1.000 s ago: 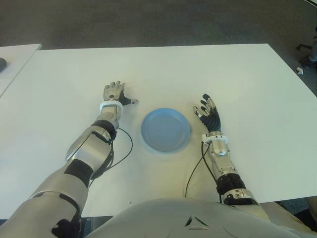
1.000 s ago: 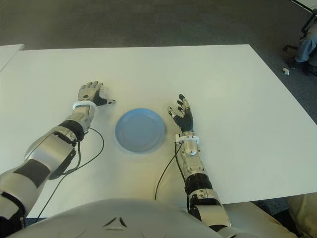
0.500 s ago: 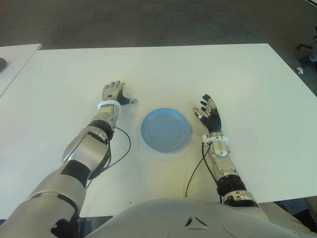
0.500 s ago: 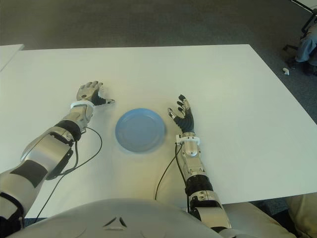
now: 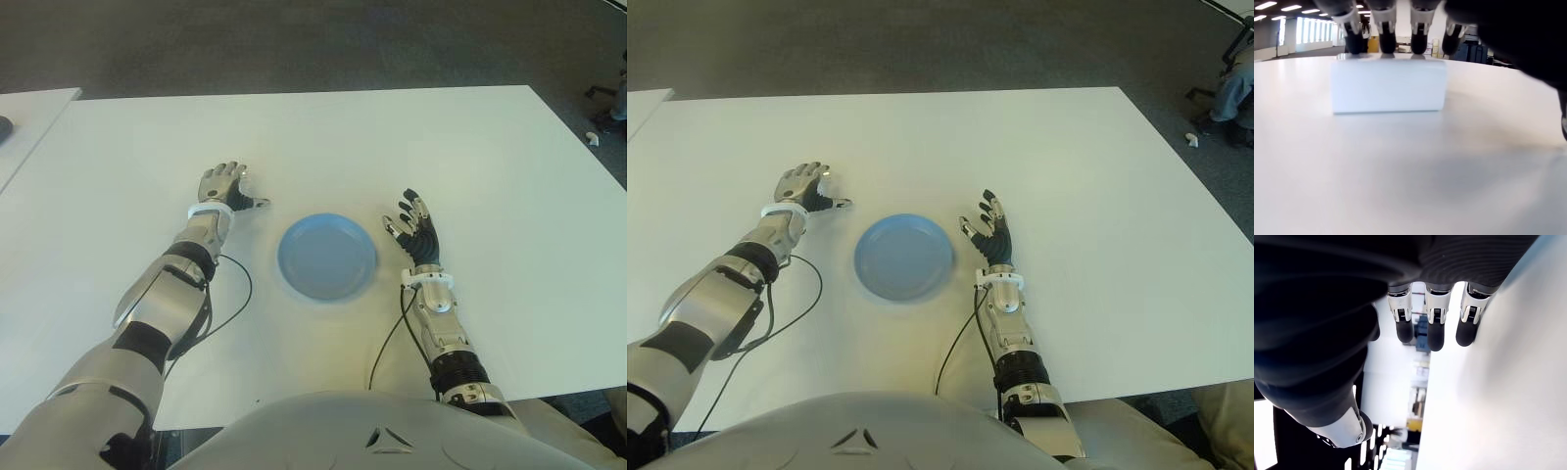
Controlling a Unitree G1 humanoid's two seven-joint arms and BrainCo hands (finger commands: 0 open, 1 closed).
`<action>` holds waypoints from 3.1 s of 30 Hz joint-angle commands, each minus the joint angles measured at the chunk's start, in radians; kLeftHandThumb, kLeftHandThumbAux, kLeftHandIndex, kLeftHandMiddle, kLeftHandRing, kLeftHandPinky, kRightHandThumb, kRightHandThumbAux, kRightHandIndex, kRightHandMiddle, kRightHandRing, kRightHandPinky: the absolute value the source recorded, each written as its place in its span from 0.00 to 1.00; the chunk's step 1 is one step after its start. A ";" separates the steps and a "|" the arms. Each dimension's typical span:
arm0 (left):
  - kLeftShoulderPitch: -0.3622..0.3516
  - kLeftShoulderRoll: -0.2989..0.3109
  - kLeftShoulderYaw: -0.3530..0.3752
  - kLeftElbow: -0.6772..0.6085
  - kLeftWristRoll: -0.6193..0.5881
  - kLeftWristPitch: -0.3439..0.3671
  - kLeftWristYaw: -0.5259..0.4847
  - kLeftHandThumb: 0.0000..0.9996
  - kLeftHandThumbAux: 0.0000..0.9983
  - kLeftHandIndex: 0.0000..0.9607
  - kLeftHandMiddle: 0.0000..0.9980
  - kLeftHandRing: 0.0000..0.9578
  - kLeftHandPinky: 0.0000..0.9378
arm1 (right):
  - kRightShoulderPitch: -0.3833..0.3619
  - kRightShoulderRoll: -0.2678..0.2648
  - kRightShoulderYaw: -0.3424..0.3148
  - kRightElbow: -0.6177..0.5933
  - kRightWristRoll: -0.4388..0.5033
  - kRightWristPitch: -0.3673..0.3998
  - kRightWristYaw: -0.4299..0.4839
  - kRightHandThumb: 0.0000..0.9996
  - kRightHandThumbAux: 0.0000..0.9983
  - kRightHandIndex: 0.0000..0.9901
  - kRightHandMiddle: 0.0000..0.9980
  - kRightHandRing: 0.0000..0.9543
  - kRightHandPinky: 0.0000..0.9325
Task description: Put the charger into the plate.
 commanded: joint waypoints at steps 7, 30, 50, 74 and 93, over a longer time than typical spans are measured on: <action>0.228 0.003 -0.061 0.025 0.024 -0.089 0.002 0.00 0.41 0.00 0.00 0.00 0.00 | 0.209 0.017 0.009 0.101 -0.001 0.200 0.003 0.12 0.80 0.06 0.09 0.11 0.16; 0.288 0.060 -0.128 -0.026 0.046 -0.192 0.145 0.00 0.43 0.00 0.00 0.00 0.00 | 0.211 0.025 0.018 0.085 -0.003 0.213 0.001 0.12 0.78 0.06 0.10 0.11 0.16; 0.331 0.095 -0.139 -0.108 0.040 -0.260 0.225 0.00 0.41 0.00 0.00 0.00 0.00 | 0.203 0.024 0.017 0.094 -0.002 0.216 0.003 0.14 0.79 0.06 0.10 0.11 0.15; 0.559 0.294 -0.116 -0.551 0.030 -0.266 0.101 0.00 0.37 0.00 0.00 0.00 0.00 | 0.203 0.016 0.015 0.100 -0.009 0.211 -0.006 0.12 0.81 0.06 0.11 0.12 0.16; 0.671 0.337 -0.050 -0.729 0.016 -0.205 0.003 0.00 0.35 0.00 0.00 0.00 0.00 | 0.183 0.013 0.014 0.120 -0.008 0.211 -0.003 0.10 0.81 0.06 0.11 0.13 0.17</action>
